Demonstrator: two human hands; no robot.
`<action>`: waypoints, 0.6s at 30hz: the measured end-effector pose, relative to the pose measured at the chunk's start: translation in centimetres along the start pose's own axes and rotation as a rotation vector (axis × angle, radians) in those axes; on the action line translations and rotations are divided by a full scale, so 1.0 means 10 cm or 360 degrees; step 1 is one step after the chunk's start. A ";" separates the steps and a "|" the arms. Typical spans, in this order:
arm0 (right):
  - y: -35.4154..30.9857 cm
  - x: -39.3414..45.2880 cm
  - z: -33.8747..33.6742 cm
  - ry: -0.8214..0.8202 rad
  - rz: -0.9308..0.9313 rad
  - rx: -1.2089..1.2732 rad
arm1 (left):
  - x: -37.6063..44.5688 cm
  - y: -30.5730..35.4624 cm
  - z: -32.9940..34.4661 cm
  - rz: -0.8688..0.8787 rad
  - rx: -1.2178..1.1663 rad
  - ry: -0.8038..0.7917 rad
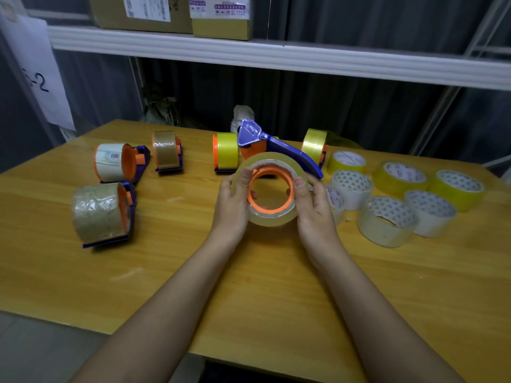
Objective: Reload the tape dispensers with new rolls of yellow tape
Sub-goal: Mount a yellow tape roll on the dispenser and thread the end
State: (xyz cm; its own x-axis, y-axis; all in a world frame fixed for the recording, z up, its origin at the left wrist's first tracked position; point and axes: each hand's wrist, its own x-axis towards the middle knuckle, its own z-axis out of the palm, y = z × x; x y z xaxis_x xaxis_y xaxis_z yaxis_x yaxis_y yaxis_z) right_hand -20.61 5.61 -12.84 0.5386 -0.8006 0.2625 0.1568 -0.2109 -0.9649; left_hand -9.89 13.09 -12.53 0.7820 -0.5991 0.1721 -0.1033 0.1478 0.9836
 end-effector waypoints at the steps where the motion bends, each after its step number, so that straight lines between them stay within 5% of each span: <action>1: 0.00 0.00 0.00 0.0004 -0.0001 0.0002 | 0.00 0.01 0.00 -0.0002 -0.0008 0.0016; 10: 0.05 0.02 -0.02 0.0032 0.0000 -0.0039 | 0.01 0.01 -0.01 0.0000 0.0103 -0.0021; 18: 0.04 0.02 0.00 0.0050 0.0243 0.0545 | 0.00 0.09 -0.07 -0.0347 -0.0703 -0.0373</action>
State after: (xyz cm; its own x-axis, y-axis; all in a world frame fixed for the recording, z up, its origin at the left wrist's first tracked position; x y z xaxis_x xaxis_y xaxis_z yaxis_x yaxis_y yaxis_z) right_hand -20.46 5.30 -13.15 0.5521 -0.8265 0.1103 0.3472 0.1076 -0.9316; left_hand -9.56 13.79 -11.69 0.5934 -0.8045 0.0239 0.3533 0.2871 0.8904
